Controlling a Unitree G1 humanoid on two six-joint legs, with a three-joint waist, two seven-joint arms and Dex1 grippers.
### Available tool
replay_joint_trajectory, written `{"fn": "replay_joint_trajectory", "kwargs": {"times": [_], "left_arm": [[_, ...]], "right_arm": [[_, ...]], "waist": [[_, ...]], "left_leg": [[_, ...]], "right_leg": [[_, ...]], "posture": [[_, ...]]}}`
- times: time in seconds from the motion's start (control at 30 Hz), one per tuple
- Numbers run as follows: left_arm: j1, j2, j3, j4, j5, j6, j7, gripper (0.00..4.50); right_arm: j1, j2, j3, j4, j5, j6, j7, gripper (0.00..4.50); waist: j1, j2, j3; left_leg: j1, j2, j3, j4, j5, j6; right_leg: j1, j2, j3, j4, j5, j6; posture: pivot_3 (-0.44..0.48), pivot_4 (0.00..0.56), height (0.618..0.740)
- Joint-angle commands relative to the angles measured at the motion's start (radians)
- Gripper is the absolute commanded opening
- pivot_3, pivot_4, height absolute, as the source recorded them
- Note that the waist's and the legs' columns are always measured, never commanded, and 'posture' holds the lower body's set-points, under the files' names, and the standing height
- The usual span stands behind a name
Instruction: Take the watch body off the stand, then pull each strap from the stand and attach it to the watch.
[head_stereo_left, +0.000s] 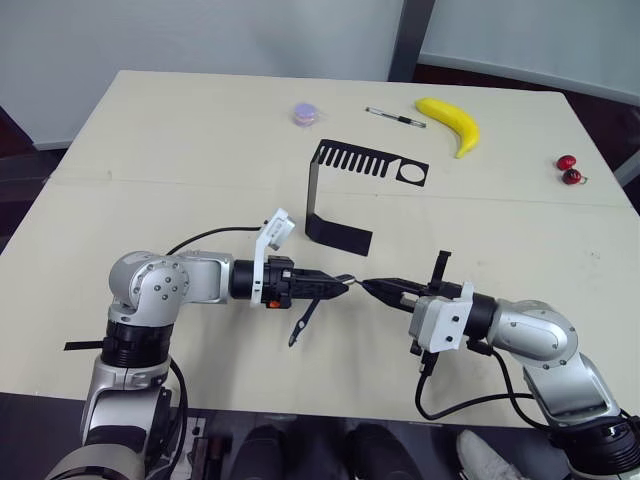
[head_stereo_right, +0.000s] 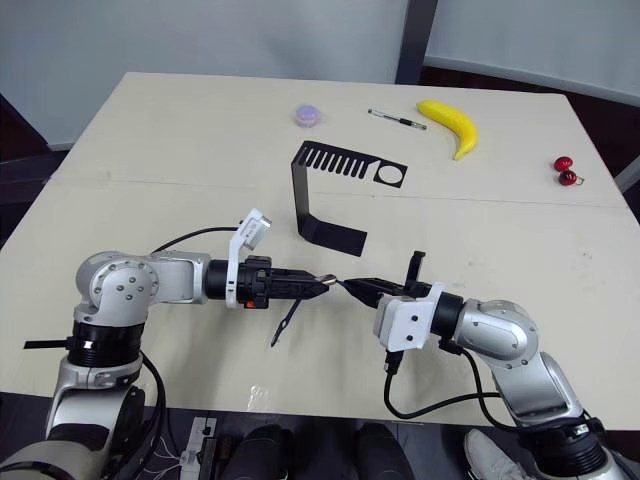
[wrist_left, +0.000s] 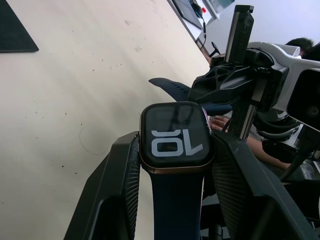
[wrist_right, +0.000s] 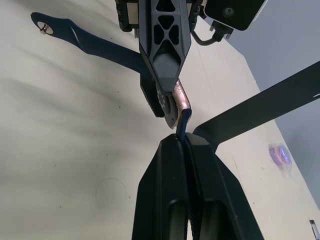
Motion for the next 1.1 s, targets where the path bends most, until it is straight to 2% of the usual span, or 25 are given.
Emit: {"fn": "replay_joint_trajectory", "kwargs": {"times": [0.03,0.47,1.1], "left_arm": [[-0.022,-0.014,-0.03,-0.06,-0.025,-0.013,-0.04,1.59],[-0.017,-0.005,-0.051,-0.07,-0.01,-0.032,-0.055,1.59],[-0.011,0.005,-0.083,-0.078,0.034,-0.072,-0.083,1.59]], "right_arm": [[-0.008,0.02,0.021,-0.032,0.001,-0.038,-0.029,0.0],[-0.006,0.036,0.027,-0.048,-0.021,-0.029,-0.035,0.0],[-0.082,0.032,0.046,-0.029,-0.045,0.0,-0.018,0.0]], "waist": [[0.0,0.0,0.0],[0.0,0.0,0.0],[-0.001,0.0,0.0]], "left_leg": [[0.0,0.0,0.0,0.0,0.0,0.0],[0.0,0.0,0.0,0.0,0.0,0.0],[0.0,0.0,0.0,0.0,0.0,0.0]], "right_leg": [[0.0,0.0,0.0,0.0,0.0,0.0],[0.0,0.0,0.0,0.001,0.0,0.0],[-0.001,0.0,0.0,0.002,0.0,0.0]], "posture": [[0.0,0.15,0.74],[0.0,0.15,0.74],[0.0,0.15,0.74]]}}
